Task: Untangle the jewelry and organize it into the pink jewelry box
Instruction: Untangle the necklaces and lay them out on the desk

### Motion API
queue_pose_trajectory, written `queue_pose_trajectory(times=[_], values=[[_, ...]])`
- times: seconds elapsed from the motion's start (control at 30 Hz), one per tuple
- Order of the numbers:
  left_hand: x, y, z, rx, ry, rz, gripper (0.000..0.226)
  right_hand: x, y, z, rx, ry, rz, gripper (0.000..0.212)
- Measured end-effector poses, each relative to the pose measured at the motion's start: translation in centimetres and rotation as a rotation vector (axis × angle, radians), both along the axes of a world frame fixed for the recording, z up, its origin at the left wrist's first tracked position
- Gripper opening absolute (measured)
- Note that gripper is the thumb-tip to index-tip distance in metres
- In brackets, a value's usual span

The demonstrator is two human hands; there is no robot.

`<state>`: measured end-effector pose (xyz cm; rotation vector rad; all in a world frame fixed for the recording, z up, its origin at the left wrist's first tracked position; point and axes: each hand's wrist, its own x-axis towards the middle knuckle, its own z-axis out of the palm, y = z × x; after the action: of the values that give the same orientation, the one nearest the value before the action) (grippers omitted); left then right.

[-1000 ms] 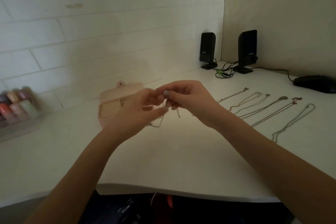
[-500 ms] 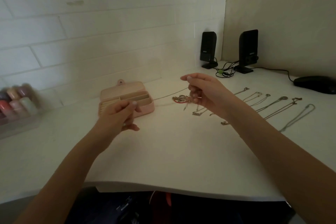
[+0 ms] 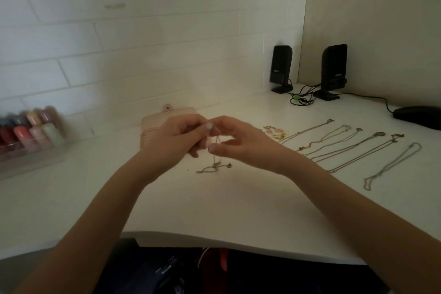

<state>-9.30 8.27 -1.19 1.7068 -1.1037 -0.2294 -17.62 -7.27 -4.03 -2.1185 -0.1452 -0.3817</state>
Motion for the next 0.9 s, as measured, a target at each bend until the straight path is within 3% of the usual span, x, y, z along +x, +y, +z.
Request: queue_pose_trajectory(times=[0.1, 0.27, 0.4, 0.53, 0.63, 0.9], values=[[-0.4, -0.4, 0.3, -0.038, -0.002, 0.013, 0.017, -0.2, 0.5, 0.1, 0.092, 0.016, 0.133, 0.006], [1.8, 1.7, 0.0, -0.1, 0.071, 0.192, 0.016, -1.4, -3.0, 1.0, 0.306, 0.146, 0.093, 0.027], [2.5, 3.6, -1.2, 0.146, -0.01, 0.189, 0.013, -1.9, -5.7, 1.4, 0.116, 0.156, -0.111, 0.024], [2.1, 4.6, -2.3, 0.359, -0.111, 0.163, 0.005, -2.9, -7.3, 1.4, -0.052, 0.452, -0.076, 0.02], [2.0, 5.0, -2.9, 0.444, -0.137, 0.159, 0.004, -3.5, -7.8, 1.5, -0.052, 0.667, 0.015, 0.016], [2.9, 6.1, -3.3, 0.519, -0.268, 0.184, 0.01, -4.1, -8.5, 1.7, 0.007, 0.801, 0.007, 0.016]])
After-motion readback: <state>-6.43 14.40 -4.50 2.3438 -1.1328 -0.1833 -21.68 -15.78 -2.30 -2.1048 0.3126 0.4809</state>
